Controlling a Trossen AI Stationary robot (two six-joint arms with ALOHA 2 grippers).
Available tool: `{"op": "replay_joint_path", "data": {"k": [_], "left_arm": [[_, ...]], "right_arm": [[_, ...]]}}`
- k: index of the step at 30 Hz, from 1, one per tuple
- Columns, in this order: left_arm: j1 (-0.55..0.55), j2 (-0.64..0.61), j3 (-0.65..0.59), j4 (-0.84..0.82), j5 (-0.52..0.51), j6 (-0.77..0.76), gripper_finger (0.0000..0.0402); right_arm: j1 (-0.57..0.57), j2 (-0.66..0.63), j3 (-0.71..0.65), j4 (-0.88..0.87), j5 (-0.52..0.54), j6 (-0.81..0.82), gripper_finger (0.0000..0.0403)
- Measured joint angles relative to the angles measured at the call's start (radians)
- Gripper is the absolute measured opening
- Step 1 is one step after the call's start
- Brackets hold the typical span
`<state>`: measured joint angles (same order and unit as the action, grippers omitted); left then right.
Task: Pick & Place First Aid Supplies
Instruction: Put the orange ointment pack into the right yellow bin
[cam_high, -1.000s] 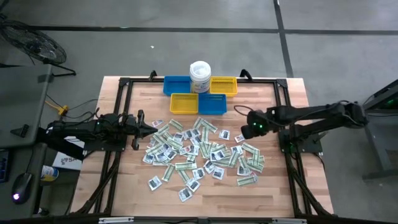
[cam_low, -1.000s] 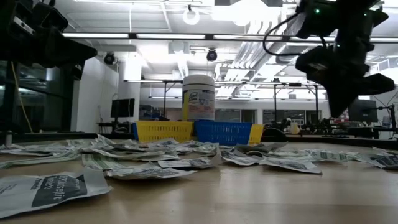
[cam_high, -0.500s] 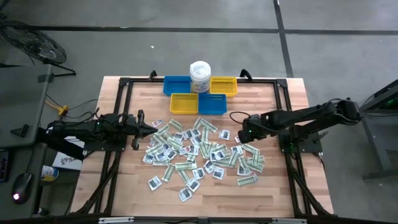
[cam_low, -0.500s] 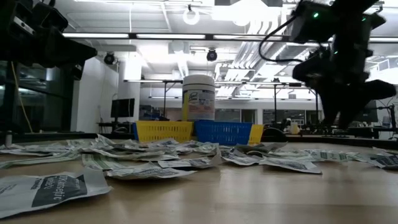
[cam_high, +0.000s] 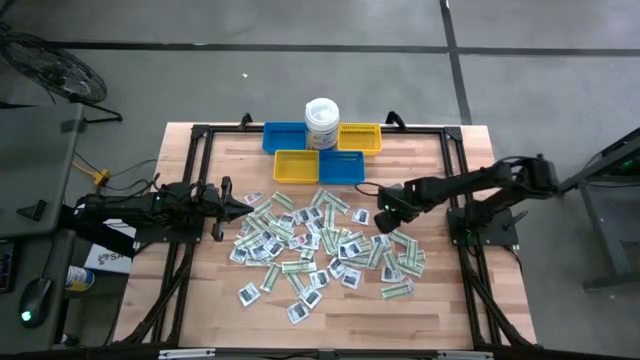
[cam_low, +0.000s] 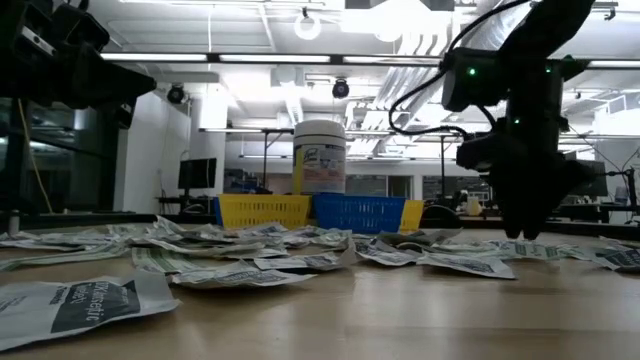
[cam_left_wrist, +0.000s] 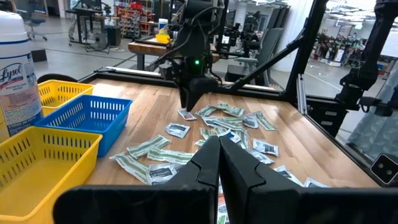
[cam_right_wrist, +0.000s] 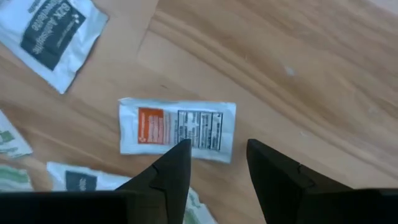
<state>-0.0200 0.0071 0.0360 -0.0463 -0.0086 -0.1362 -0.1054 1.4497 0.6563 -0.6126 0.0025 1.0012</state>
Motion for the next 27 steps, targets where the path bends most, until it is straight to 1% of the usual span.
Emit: {"op": "replay_joint_path", "data": {"k": [4, 7, 11, 21, 23, 27], "left_arm": [[0.000, 0.000, 0.000, 0.000, 0.000, 0.000, 0.0007], [0.000, 0.000, 0.000, 0.000, 0.000, 0.000, 0.0007], [0.000, 0.000, 0.000, 0.000, 0.000, 0.000, 0.0007], [0.000, 0.000, 0.000, 0.000, 0.000, 0.000, 0.0007], [0.000, 0.000, 0.000, 0.000, 0.000, 0.000, 0.0007], [0.000, 0.000, 0.000, 0.000, 0.001, 0.000, 0.0007]], "right_arm": [[0.000, 0.022, 0.002, 0.020, -0.004, -0.007, 0.0149], [0.000, 0.032, 0.003, 0.022, -0.009, -0.007, 0.0138], [-0.001, 0.032, 0.003, 0.017, -0.012, -0.008, 0.0108], [-0.001, 0.034, 0.002, 0.001, -0.017, -0.008, 0.0010], [-0.001, 0.031, 0.002, 0.001, -0.017, -0.008, 0.0003], [-0.004, 0.017, -0.001, 0.007, -0.033, -0.007, 0.0001]]}}
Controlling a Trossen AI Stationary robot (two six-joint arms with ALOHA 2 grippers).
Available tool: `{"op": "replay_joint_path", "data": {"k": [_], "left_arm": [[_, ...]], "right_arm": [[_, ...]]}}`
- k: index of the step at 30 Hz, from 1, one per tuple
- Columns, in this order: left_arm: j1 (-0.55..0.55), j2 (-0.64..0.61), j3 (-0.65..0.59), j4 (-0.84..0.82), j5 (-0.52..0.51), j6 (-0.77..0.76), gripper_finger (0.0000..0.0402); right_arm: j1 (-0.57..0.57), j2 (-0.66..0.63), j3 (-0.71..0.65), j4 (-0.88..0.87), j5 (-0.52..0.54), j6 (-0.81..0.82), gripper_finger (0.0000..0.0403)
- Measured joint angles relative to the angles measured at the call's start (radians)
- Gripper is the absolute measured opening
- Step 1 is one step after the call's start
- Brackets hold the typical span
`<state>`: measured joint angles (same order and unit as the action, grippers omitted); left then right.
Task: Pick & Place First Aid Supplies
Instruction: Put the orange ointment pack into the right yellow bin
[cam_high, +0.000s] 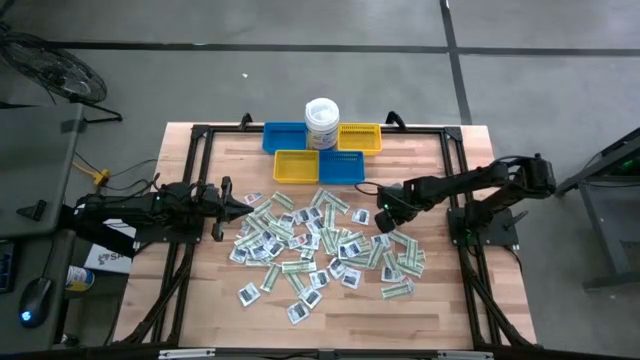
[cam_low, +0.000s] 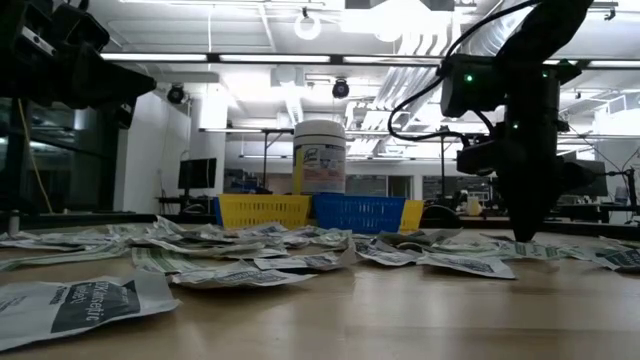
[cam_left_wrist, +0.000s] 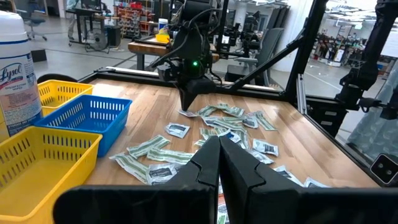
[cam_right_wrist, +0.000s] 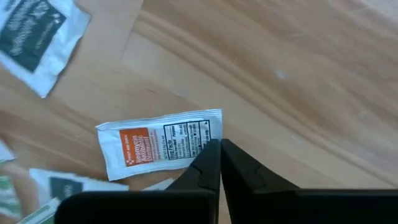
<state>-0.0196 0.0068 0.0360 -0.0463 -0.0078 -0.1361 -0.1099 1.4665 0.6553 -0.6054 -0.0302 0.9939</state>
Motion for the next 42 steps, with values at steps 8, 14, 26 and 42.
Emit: {"op": "replay_joint_path", "data": {"k": [8, 14, 26, 42], "left_arm": [[0.000, 0.000, 0.000, 0.000, 0.000, 0.000, 0.0007], [0.000, 0.000, 0.000, 0.000, 0.000, 0.000, 0.0007], [0.000, 0.000, 0.000, 0.000, 0.000, 0.000, 0.0007], [0.000, 0.000, 0.000, 0.000, 0.000, 0.000, 0.0007]], "right_arm": [[-0.002, -0.053, 0.008, 0.004, -0.022, 0.002, 0.0000], [-0.008, -0.143, 0.018, 0.000, -0.001, 0.023, 0.0000], [-0.048, -0.321, 0.019, 0.021, 0.077, 0.066, 0.0000], [-0.384, -0.337, 0.020, 0.313, 0.047, -0.250, 0.0000]]}}
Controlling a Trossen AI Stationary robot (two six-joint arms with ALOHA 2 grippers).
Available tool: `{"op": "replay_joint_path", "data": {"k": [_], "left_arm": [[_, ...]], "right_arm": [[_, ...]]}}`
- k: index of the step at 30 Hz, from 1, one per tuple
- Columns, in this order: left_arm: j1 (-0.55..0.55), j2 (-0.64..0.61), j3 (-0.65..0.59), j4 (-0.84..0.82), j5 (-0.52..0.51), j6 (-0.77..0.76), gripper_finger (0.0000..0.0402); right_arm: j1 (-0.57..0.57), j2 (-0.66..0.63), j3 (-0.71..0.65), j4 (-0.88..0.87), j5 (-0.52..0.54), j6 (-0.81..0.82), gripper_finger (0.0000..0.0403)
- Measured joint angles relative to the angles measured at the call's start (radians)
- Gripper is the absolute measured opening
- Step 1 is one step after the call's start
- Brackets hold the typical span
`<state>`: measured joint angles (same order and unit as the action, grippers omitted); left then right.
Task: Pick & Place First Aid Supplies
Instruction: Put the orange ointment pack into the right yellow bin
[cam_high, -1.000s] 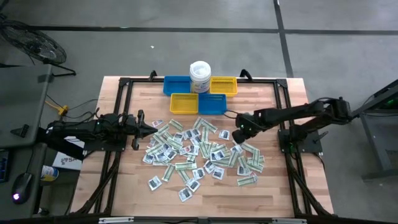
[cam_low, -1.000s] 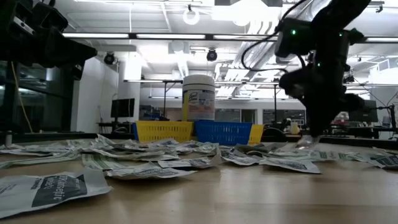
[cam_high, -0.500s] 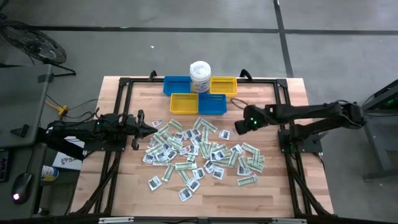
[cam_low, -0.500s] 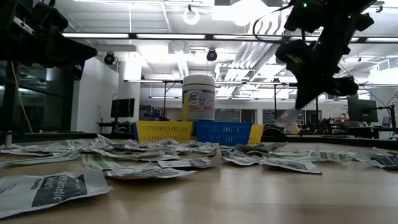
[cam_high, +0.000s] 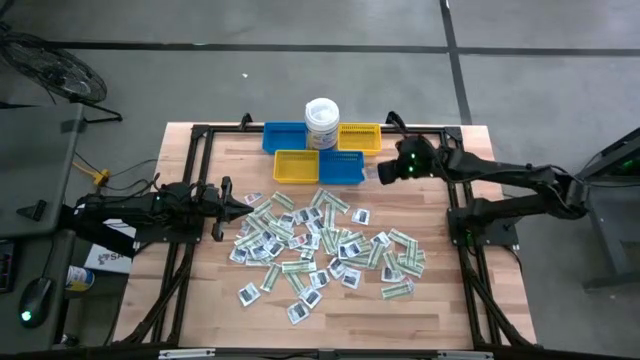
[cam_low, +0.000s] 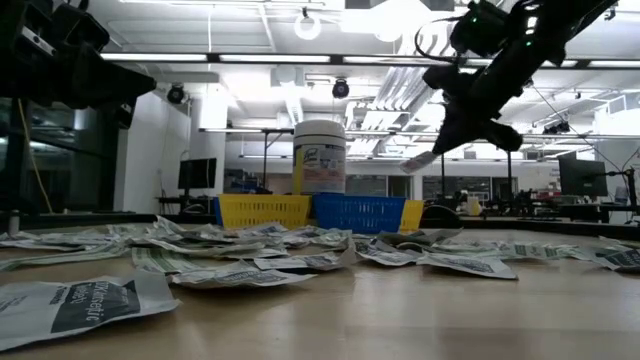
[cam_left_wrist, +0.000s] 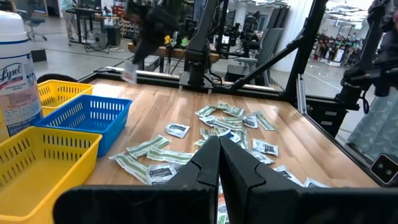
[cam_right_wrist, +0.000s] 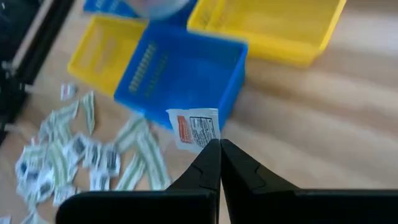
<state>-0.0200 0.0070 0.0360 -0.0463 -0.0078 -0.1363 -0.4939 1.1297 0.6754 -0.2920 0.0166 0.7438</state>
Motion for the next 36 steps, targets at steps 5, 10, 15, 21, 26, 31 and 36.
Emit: {"op": "replay_joint_path", "data": {"k": [5, 10, 15, 21, 26, 31, 36], "left_arm": [[0.000, 0.000, 0.000, 0.000, 0.000, 0.000, 0.0007], [0.000, 0.000, 0.000, 0.000, 0.000, 0.000, 0.0007], [0.000, 0.000, 0.000, 0.000, 0.000, 0.000, 0.0007], [0.000, 0.000, 0.000, 0.000, 0.000, 0.000, 0.0007], [0.000, 0.000, 0.000, 0.000, 0.000, 0.000, 0.0007], [0.000, 0.000, 0.000, 0.000, 0.000, 0.000, 0.0007], [0.000, 0.000, 0.000, 0.000, 0.000, 0.000, 0.0007]], "right_arm": [[-0.087, 0.057, 0.000, 0.097, -0.005, -0.036, 0.0000], [-0.148, 0.126, 0.000, 0.228, -0.015, 0.002, 0.0000], [-0.182, 0.209, 0.027, 0.272, -0.027, 0.082, 0.0000], [-0.218, 0.319, 0.133, 0.249, -0.027, 0.108, 0.0000], [-0.242, 0.429, 0.242, 0.167, -0.032, 0.117, 0.0000], [-0.261, 0.545, 0.363, 0.111, -0.071, 0.156, 0.0000], [-0.271, 0.631, 0.459, 0.048, -0.097, 0.157, 0.0000]]}}
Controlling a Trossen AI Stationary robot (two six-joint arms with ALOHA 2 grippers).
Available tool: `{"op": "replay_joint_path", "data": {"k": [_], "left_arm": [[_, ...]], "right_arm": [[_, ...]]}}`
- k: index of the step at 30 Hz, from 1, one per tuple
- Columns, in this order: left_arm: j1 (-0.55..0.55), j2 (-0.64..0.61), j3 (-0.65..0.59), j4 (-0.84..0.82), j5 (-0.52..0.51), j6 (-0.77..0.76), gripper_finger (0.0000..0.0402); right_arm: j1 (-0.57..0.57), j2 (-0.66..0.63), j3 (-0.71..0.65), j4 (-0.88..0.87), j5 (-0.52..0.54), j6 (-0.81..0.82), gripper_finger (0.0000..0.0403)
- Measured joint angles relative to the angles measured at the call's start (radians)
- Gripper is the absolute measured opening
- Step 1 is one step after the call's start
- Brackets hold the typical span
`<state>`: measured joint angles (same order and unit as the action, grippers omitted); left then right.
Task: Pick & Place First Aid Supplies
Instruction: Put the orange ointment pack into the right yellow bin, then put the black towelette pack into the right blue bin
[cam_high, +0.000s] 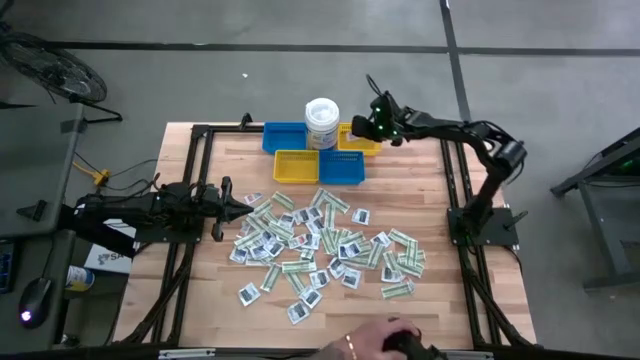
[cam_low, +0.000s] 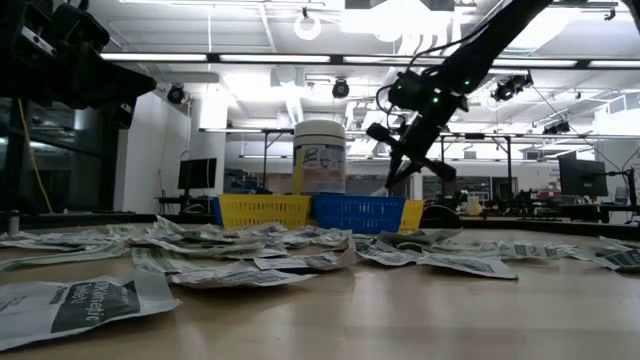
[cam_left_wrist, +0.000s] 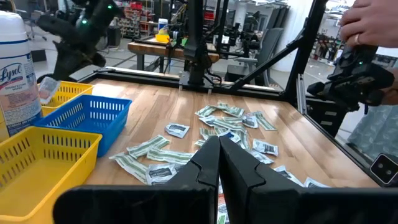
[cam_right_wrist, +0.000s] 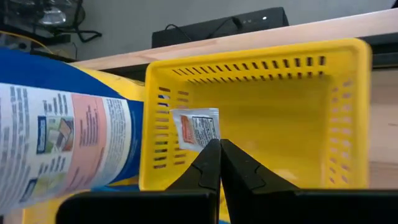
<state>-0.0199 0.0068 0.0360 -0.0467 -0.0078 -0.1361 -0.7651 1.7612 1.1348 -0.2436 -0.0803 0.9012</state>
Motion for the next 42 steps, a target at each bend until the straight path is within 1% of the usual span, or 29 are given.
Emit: {"op": "replay_joint_path", "data": {"k": [3, 6, 9, 16, 21, 24, 28, 31, 36, 39, 42], "left_arm": [[0.000, 0.000, 0.000, 0.000, 0.000, 0.000, 0.0007], [0.000, 0.000, 0.000, 0.000, 0.000, 0.000, 0.0007], [0.000, 0.000, 0.000, 0.000, 0.000, 0.000, 0.0007], [0.000, 0.000, 0.000, 0.000, 0.000, 0.000, 0.0007], [0.000, 0.000, 0.000, 0.000, 0.000, 0.000, 0.0007], [0.000, 0.000, 0.000, 0.000, 0.000, 0.000, 0.0007], [0.000, 0.000, 0.000, 0.000, 0.000, 0.000, 0.0007], [0.000, 0.000, 0.000, 0.000, 0.000, 0.000, 0.0007], [0.000, 0.000, 0.000, 0.000, 0.000, 0.000, 0.0007], [0.000, 0.000, 0.000, 0.000, 0.000, 0.000, 0.0007], [0.000, 0.000, 0.000, 0.000, 0.000, 0.000, 0.0007]], "right_arm": [[-0.001, 0.029, 0.035, -0.021, -0.016, -0.001, 0.0000], [-0.001, 0.037, 0.041, -0.025, -0.024, -0.003, 0.0002], [-0.005, 0.037, 0.042, -0.034, -0.027, -0.006, 0.0013], [-0.008, 0.037, 0.042, -0.049, -0.032, -0.030, 0.0068], [-0.008, 0.028, 0.042, -0.057, -0.045, -0.093, 0.0105], [-0.008, 0.001, 0.042, -0.076, -0.062, -0.152, 0.0117], [-0.007, -0.036, 0.042, -0.141, -0.073, -0.248, 0.0119], [0.000, -0.071, 0.042, -0.212, -0.094, -0.320, 0.0118], [0.040, -0.143, 0.036, -0.373, -0.099, -0.413, 0.0118], [0.073, -0.209, -0.018, -0.397, -0.114, -0.431, 0.0118], [0.117, -0.276, -0.105, -0.387, -0.148, -0.416, 0.0118]]}}
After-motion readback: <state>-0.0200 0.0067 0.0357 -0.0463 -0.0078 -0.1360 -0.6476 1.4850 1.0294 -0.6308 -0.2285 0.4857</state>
